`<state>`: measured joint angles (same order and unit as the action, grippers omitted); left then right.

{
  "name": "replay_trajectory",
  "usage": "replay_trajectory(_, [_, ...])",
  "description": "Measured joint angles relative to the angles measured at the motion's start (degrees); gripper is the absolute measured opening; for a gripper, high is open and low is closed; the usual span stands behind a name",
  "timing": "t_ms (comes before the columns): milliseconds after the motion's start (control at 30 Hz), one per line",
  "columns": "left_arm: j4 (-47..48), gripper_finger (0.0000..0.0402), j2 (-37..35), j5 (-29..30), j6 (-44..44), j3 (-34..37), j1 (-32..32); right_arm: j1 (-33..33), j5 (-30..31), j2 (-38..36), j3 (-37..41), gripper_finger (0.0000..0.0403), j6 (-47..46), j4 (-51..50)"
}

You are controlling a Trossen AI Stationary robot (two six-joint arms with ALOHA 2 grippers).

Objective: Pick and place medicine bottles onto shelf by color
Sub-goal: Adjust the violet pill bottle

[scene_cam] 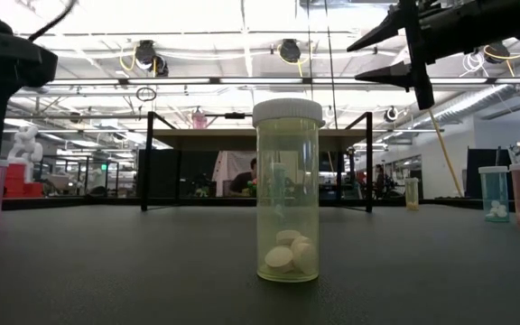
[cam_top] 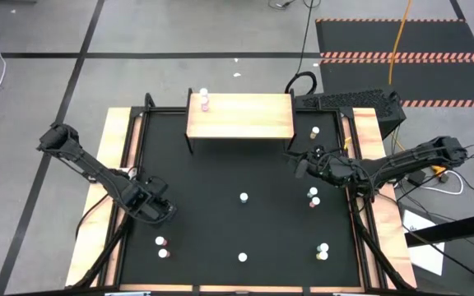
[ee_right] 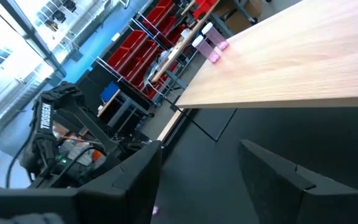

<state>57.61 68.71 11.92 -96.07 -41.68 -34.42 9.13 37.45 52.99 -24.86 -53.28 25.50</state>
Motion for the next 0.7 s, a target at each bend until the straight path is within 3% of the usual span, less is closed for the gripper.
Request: replay_trajectory(700, [-2.8, 0.0214, 0.0, 0.3, 2.8, 1.1, 1.9, 0.0, -0.2, -0.1, 0.0, 0.0208, -0.5, 0.0])
